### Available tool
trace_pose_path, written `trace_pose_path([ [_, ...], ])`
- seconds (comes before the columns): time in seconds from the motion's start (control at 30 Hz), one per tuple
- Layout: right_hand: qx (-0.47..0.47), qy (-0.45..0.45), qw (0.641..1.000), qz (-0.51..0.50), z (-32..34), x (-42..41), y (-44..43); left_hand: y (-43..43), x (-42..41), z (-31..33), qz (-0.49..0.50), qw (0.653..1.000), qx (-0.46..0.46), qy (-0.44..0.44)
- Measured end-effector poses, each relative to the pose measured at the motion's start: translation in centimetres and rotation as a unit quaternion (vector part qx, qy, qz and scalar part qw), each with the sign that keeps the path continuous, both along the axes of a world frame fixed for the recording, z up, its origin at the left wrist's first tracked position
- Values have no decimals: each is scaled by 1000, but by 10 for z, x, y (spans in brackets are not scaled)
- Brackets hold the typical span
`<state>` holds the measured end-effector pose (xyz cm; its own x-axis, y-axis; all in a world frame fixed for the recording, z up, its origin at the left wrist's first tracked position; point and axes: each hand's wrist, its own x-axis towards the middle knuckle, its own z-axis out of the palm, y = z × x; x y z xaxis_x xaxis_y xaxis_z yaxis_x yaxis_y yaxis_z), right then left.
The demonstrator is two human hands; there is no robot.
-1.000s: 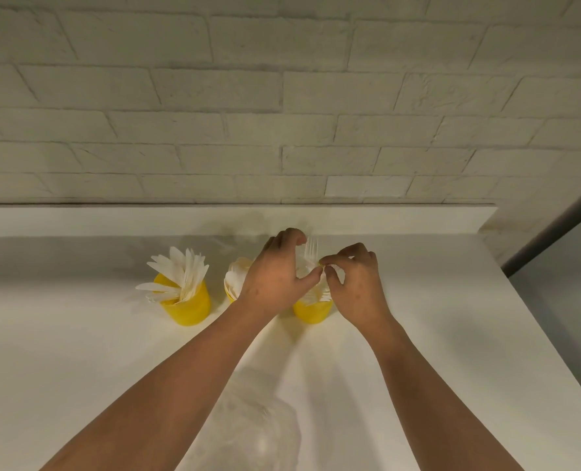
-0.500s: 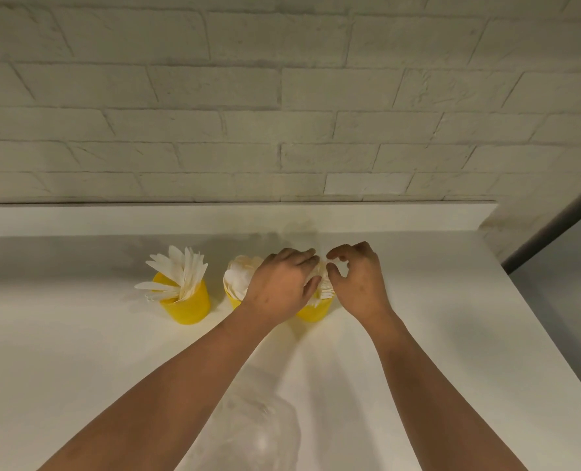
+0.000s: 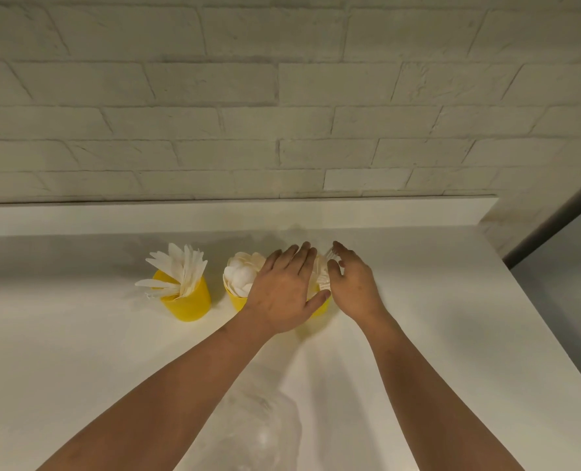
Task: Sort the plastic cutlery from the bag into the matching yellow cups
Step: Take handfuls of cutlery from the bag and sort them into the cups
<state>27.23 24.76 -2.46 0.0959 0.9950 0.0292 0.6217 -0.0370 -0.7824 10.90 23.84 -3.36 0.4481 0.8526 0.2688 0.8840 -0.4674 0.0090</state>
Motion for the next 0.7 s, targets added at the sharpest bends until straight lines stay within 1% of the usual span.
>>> trace_pose_path([
  [0.1, -13, -16, 1000, 19, 3, -5, -9, -9, -4, 0, 12, 1000, -2, 12],
  [0.17, -3, -9, 1000, 20, 6, -8, -17, -19, -8, 6, 20, 1000, -4, -9],
  [0.27, 37, -1, 999, -2, 12, -5, -23, -29, -12, 29, 34, 997, -2, -75],
  [0.33, 66, 14, 998, -16, 18, -2, -29, -39, -18, 49, 39, 990, -5, -136],
  [0.43, 121, 43, 991, -36, 24, -1, -51, -70, -39, 64, 45, 964, -14, -263],
  [0.53, 177, 70, 981, -35, 25, -11, -85, -108, -68, 56, 88, 924, -44, -369],
  [0.6, 172, 80, 982, -21, 22, -22, -107, -130, -84, 42, 112, 908, -70, -398],
  [0.7, 133, 76, 988, 28, 9, -42, -136, -161, -108, 19, 163, 899, -109, -391],
])
